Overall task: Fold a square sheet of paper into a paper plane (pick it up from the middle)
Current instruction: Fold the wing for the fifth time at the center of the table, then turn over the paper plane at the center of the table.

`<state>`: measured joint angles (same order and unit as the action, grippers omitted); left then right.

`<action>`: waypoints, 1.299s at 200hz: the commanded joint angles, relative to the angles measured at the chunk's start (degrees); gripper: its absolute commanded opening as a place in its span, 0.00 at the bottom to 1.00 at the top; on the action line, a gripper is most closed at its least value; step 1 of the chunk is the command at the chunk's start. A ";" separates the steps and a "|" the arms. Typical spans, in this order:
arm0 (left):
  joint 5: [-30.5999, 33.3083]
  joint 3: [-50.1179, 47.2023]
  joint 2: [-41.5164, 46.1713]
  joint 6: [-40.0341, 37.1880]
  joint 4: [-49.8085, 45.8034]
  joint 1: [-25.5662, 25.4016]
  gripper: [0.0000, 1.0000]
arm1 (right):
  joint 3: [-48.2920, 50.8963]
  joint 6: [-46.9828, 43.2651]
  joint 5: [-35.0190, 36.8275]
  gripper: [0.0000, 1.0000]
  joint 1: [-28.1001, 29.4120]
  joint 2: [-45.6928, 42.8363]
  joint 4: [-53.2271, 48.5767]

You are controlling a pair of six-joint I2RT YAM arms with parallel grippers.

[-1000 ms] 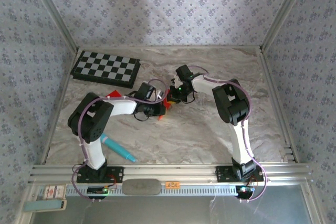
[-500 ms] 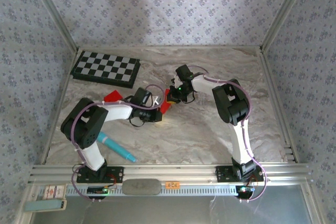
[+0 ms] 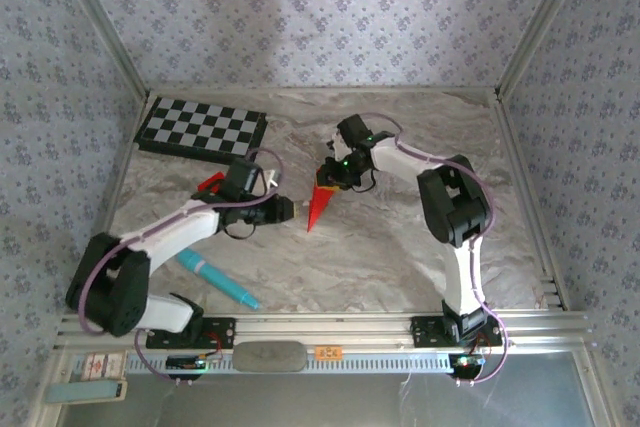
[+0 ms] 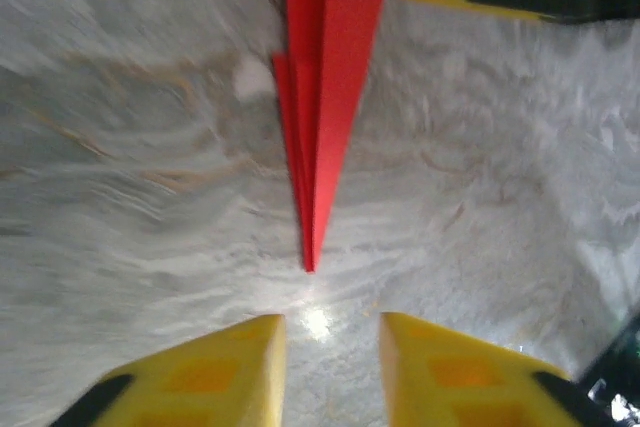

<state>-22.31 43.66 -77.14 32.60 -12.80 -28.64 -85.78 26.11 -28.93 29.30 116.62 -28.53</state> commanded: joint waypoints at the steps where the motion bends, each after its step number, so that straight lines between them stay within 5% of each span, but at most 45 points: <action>1: 8.86 -1.32 5.34 3.89 -4.63 2.79 0.47 | 0.01 -0.05 7.47 0.39 1.09 -5.61 -2.39; 29: 16.11 -3.61 11.06 6.40 -5.45 5.83 0.74 | -0.48 2.54 20.59 0.55 2.98 -6.16 -5.62; 77: 18.25 -6.00 14.48 7.92 -4.76 9.87 1.00 | -9.78 8.50 35.59 0.62 8.38 1.29 -13.91; 186: 17.33 -6.23 11.64 6.92 -6.43 12.04 1.00 | -21.01 15.73 45.02 0.59 14.38 13.19 -25.12; 260: 17.10 -5.75 10.46 6.16 -6.78 12.09 1.00 | -20.58 16.96 47.88 0.43 15.11 11.37 -26.76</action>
<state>-4.86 37.32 -66.17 39.68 -18.46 -16.86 -105.01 41.54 16.56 43.83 128.84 -52.49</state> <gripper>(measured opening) 0.996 0.453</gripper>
